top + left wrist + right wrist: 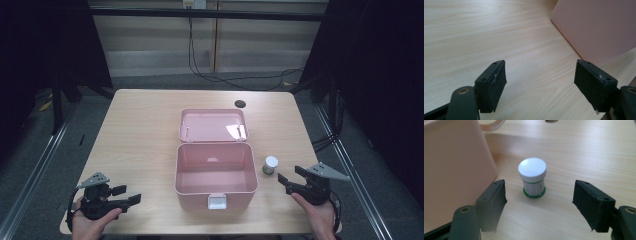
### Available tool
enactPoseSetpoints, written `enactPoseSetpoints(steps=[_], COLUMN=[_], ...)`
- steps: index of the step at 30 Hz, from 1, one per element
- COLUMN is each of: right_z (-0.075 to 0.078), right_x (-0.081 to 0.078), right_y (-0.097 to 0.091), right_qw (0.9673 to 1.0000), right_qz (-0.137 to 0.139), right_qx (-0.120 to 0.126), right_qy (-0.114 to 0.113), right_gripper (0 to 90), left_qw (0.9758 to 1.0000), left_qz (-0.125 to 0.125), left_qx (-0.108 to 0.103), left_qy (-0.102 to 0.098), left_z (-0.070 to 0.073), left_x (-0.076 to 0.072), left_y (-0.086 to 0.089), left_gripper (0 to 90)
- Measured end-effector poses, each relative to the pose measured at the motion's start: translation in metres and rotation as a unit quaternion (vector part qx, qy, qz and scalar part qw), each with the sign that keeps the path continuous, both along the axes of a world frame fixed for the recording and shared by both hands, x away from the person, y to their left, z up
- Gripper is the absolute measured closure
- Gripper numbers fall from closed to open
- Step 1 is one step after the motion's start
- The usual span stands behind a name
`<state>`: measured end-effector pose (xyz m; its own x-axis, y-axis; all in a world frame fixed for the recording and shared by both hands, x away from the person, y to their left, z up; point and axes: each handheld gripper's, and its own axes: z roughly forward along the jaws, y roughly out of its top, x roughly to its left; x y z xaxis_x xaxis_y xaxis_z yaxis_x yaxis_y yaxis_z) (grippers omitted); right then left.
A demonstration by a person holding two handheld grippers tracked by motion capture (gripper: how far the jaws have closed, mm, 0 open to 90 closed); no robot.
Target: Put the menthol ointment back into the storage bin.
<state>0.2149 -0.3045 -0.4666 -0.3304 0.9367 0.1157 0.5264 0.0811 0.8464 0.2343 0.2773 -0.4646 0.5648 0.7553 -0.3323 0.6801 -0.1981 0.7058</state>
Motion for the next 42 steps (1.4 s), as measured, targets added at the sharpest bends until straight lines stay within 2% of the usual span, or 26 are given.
enactPoseSetpoints(steps=[1,2,3,5,7,8,11,12,13,15,17,19,20,21,22,27,29,33,34,35,36,41,42], right_z=[0.000,0.000,0.000,0.000,0.000,0.000,0.000,0.000,0.001,0.003,0.005,0.006,0.007,0.009,0.010,0.024,0.029,0.032,0.032,0.032,0.030,0.035,0.039], right_x=[0.000,0.001,0.001,0.001,0.000,-0.001,-0.002,-0.003,-0.004,-0.005,-0.005,-0.004,-0.004,-0.004,-0.003,0.005,0.009,0.016,0.023,0.023,0.030,0.036,0.039], right_y=[0.000,-0.003,-0.004,-0.006,-0.006,-0.005,-0.004,-0.004,-0.004,-0.003,-0.003,-0.002,0.001,0.003,0.003,0.003,0.004,0.006,0.010,0.010,0.012,0.016,0.016], right_qw=[1.0000,0.9997,0.9995,0.9991,0.9992,0.9989,0.9985,0.9986,0.9990,0.9999,0.9997,0.9997,0.9995,0.9991,0.9987,0.9975,0.9972,0.9950,0.9916,0.9916,0.9893,0.9869,0.9861], right_qz=[0.000,0.006,0.003,0.004,0.002,0.001,-0.005,-0.004,-0.004,0.010,0.018,0.019,0.020,0.018,0.024,0.047,0.050,0.064,0.071,0.071,0.088,0.096,0.101], right_qx=[0.000,0.017,0.026,0.035,0.036,0.047,0.054,0.052,0.043,0.008,0.007,0.005,-0.022,-0.035,-0.037,-0.022,-0.030,-0.042,-0.073,-0.073,-0.066,-0.071,-0.074], right_qy=[0.000,0.016,0.021,0.022,0.019,0.010,-0.003,-0.010,-0.009,0.006,0.012,0.012,0.007,0.015,0.027,0.048,0.048,0.064,0.080,0.080,0.096,0.108,0.109], right_gripper=[26.5,27.5,27.5,28.3,28.2,27.6,27.3,31.0,32.3,37.5,41.4,41.5,40.0,39.1,38.2,32.3,31.9,31.0,31.2,31.2,31.7,31.9,29.6], left_qw=[1.0000,1.0000,1.0000,1.0000,1.0000,1.0000,1.0000,1.0000,1.0000,1.0000,1.0000,1.0000,1.0000,1.0000,1.0000,1.0000,1.0000,1.0000,1.0000,1.0000,1.0000,1.0000,1.0000], left_qz=[0.000,0.000,0.003,0.005,0.006,0.005,0.004,0.002,0.000,0.000,0.001,-0.001,-0.003,-0.003,-0.003,-0.002,-0.002,-0.002,-0.003,-0.003,-0.001,-0.003,-0.004], left_qx=[0.000,0.001,0.000,-0.003,-0.003,-0.001,-0.001,-0.001,0.000,0.001,-0.001,-0.002,0.000,0.001,0.001,0.003,0.003,0.008,0.008,0.008,0.004,0.006,0.006], left_qy=[0.000,0.000,0.002,0.005,0.005,0.007,0.005,0.003,0.001,0.003,0.001,0.000,0.001,0.002,0.002,0.001,0.002,0.004,0.005,0.005,0.002,0.004,0.002], left_z=[0.000,0.000,0.000,0.000,-0.001,-0.001,-0.001,0.000,0.001,0.000,0.000,0.001,0.000,0.000,0.000,0.000,0.000,-0.001,-0.001,-0.001,0.000,-0.001,0.000], left_x=[0.000,0.000,0.000,0.001,0.001,0.001,-0.001,-0.001,-0.001,0.000,0.000,0.000,0.000,-0.001,-0.001,0.000,0.000,0.000,0.000,0.000,-0.001,0.000,-0.001], left_y=[0.000,0.000,0.001,0.001,0.002,0.001,0.001,0.001,0.001,0.003,0.003,0.002,0.001,0.001,0.001,0.000,0.000,0.000,-0.001,-0.001,-0.001,-0.001,-0.001], left_gripper=[25.4,25.4,25.4,25.4,25.4,25.4,25.4,25.4,25.4,25.5,25.6,25.6,25.7,25.7,25.7,25.7,25.7,25.7,25.7,25.7,25.7,25.7,25.7])
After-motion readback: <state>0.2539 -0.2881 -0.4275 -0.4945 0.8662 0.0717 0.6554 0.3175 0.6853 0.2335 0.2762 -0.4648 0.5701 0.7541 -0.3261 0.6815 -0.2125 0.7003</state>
